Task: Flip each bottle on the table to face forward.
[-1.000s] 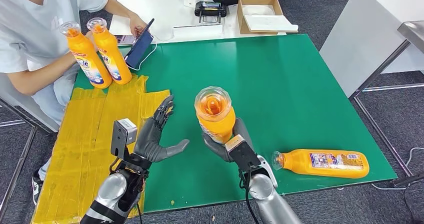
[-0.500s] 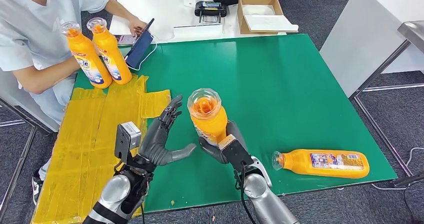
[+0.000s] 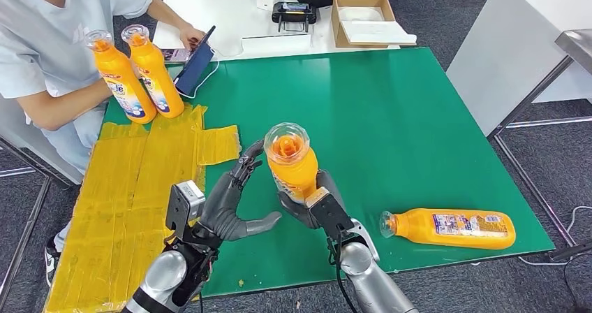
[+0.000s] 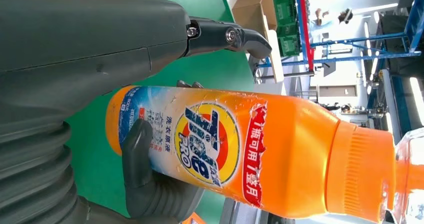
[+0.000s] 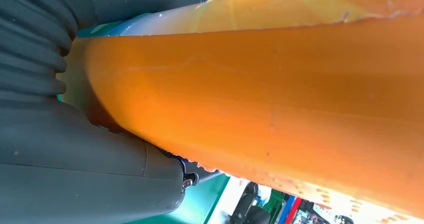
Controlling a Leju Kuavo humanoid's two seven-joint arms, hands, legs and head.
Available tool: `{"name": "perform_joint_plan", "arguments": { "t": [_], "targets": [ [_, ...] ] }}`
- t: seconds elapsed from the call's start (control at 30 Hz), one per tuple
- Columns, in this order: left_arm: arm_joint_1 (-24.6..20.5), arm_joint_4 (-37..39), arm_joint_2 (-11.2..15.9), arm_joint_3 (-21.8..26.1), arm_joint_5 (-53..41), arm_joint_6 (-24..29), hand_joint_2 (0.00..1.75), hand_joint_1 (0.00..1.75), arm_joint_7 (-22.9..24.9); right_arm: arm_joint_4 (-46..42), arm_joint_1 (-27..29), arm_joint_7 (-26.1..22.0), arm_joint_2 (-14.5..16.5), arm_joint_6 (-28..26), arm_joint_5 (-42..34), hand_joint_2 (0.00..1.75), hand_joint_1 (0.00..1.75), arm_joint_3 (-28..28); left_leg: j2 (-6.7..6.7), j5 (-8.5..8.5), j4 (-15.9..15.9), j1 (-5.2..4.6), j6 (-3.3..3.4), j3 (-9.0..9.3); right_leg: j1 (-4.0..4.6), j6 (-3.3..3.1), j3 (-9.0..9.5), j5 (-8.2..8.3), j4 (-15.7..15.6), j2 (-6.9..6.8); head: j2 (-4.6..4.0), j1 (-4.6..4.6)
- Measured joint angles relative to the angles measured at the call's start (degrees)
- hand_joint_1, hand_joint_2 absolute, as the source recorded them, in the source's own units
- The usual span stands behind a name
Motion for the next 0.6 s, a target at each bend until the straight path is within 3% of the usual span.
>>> {"name": "perform_joint_plan", "arguments": {
  "t": [0.43, 0.6],
  "targets": [
    [0.07, 0.0, 0.13, -0.19, -0.78, 0.64, 1.75, 0.0, -0.42, -1.91, 0.28, -0.6, 0.31, 1.79, 0.5, 1.75, 1.75, 1.5, 0.01, 0.0, 0.0, 0.0, 0.0, 0.0, 0.0, 0.0, 0.0, 0.0, 0.0, 0.0, 0.0, 0.0],
    [0.07, 0.0, 0.14, 0.32, -0.8, 0.73, 1.75, 0.0, -0.48, -3.19, 0.3, 0.07, 0.28, 6.78, -1.28, 1.75, 1.75, 4.81, 0.01, 0.0, 0.0, 0.01, 0.0, 0.0, 0.0, -0.01, -0.01, -0.01, 0.0, 0.0, 0.0, 0.01]
  ]
}}
